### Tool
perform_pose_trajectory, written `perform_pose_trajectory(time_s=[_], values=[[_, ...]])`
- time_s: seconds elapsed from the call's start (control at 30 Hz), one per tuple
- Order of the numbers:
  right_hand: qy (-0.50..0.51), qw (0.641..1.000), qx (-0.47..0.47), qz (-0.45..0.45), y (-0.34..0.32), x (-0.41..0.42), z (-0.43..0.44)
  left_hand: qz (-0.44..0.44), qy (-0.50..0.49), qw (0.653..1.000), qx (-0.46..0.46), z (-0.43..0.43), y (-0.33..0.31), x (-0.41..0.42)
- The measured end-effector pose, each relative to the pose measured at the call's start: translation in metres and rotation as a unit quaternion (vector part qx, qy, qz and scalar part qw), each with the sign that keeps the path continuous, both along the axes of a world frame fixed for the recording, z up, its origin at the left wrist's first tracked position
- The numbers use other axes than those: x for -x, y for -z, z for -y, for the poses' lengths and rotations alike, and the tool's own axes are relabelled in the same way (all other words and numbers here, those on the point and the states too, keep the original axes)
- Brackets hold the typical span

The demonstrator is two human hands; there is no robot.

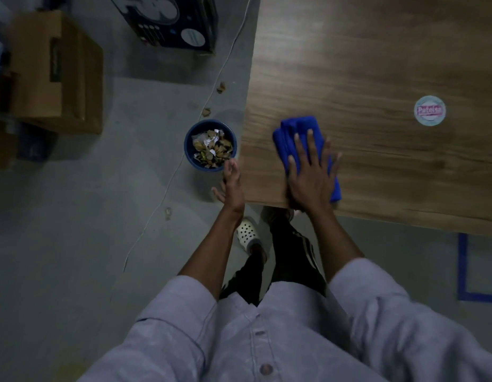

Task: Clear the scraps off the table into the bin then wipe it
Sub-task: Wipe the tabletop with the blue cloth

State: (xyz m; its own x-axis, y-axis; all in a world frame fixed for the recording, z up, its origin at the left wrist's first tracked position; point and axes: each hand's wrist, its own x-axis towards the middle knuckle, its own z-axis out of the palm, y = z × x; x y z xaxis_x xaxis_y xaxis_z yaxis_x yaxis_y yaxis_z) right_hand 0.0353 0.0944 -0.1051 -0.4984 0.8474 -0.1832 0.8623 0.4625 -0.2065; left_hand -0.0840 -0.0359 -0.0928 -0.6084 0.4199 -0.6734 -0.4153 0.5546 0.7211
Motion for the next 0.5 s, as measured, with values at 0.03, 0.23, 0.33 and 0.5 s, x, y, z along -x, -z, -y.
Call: perform_pose_trajectory(time_s=[0.03, 0.23, 0.33, 0.5], values=[[0.026, 1.0, -0.003, -0.009, -0.001, 0.02, -0.005, -0.022, 0.04, 0.999, 0.015, 0.003, 0.003, 0.002], [-0.101, 0.993, -0.004, -0.062, 0.001, 0.086, 0.028, -0.077, 0.071, 0.994, 0.03, -0.004, -0.006, -0.008], [-0.2, 0.977, -0.009, -0.071, 0.001, 0.047, 0.047, 0.014, -0.074, 0.997, -0.03, -0.012, -0.014, -0.014], [-0.062, 0.998, -0.017, -0.027, 0.007, -0.003, -0.007, -0.121, 0.138, 0.978, 0.097, -0.006, -0.003, -0.004]])
